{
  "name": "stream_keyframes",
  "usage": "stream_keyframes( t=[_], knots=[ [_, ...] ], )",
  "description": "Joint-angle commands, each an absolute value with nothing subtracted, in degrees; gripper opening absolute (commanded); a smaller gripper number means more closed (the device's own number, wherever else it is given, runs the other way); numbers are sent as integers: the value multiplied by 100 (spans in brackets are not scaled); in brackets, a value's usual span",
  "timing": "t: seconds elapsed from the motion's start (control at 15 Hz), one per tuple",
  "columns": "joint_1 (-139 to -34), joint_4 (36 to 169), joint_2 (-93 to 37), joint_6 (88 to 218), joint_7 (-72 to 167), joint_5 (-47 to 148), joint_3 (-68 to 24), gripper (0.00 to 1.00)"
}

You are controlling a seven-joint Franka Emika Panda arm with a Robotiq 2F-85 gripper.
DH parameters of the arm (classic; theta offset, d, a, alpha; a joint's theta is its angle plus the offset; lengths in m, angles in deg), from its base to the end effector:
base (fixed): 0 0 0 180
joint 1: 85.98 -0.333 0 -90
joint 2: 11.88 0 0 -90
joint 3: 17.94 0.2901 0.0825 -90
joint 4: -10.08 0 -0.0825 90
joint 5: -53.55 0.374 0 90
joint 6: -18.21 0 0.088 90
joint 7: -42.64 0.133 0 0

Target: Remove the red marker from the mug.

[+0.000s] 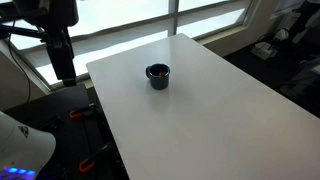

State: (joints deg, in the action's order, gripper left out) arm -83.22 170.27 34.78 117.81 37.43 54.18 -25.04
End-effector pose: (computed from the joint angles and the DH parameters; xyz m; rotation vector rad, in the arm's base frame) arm 0.2723 -0.0384 0.3671 -2.9936 0.0517 0.3527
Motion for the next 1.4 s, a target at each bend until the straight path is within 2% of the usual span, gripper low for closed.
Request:
stream_keyframes(
  t=[0.0, 0.33, 0.6, 0.87, 1.33],
  knots=[
    [-8275, 17014, 3472, 11763, 3713, 5444, -2461, 100],
    [-8275, 17014, 3469, 11763, 3713, 5445, -2461, 100],
    [-8334, 16103, 3465, 12073, 3624, 5170, -2291, 100],
    [-8649, 15036, 2875, 12052, 3252, 4967, -2127, 100],
    [-9354, 14038, 1388, 12443, 2341, 5084, -1946, 100]
  ],
)
